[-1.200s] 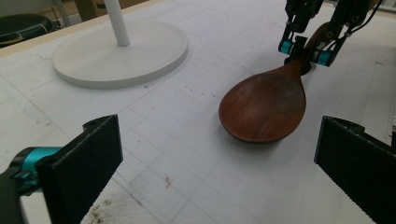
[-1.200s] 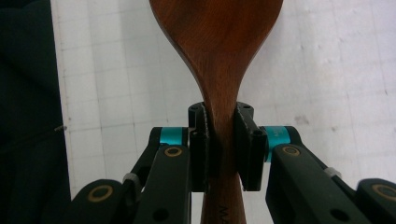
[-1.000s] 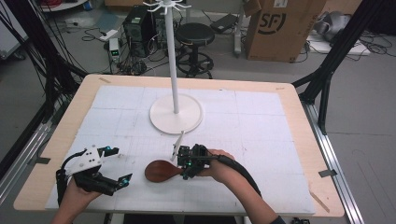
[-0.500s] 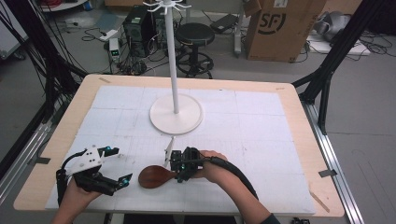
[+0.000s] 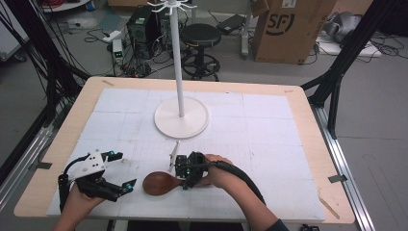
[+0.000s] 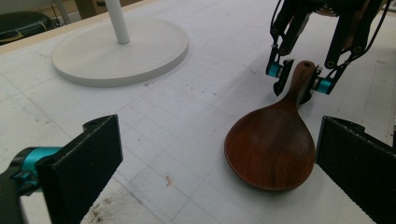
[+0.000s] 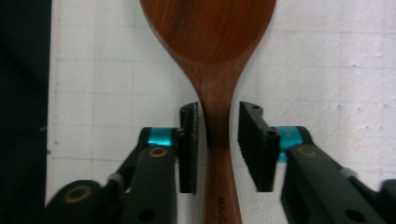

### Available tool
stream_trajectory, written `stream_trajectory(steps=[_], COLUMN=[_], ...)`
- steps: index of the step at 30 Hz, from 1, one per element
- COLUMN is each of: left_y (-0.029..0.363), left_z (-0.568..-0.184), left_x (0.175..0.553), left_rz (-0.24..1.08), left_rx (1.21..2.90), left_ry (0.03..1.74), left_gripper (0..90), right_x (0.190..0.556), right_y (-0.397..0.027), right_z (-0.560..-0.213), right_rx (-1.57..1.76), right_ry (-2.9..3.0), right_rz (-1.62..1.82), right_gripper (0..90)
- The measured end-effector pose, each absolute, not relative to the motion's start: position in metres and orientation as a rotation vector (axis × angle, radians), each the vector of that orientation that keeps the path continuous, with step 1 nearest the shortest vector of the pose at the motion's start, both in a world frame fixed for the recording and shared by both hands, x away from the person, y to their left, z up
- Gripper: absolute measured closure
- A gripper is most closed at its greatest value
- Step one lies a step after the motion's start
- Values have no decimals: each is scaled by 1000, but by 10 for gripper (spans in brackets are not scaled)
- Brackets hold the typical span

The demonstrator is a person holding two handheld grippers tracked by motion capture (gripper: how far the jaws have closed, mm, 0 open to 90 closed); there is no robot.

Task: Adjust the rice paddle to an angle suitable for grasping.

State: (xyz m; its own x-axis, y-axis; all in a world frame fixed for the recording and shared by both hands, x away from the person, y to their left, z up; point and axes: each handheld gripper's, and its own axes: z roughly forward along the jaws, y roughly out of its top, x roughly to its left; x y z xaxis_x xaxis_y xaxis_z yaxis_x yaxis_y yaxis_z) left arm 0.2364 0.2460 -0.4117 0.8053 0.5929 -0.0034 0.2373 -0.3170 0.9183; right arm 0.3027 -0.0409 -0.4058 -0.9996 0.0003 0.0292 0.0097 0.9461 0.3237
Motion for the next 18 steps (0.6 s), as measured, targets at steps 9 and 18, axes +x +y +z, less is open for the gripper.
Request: stream_trajectory(steps=[9,18], left_y=[247,246], left_z=[-411,-411], left_x=[235,235], left_rz=[410,410], left_rx=[1896,1893], left_ry=[631,630], left_gripper=[16,16], right_x=[294,290], right_y=[-63,-104], right_z=[-396,-390], right_rx=[-53,-100], right_ry=[-3063,-3123], right_rz=[-462,-414], right_gripper=[666,665])
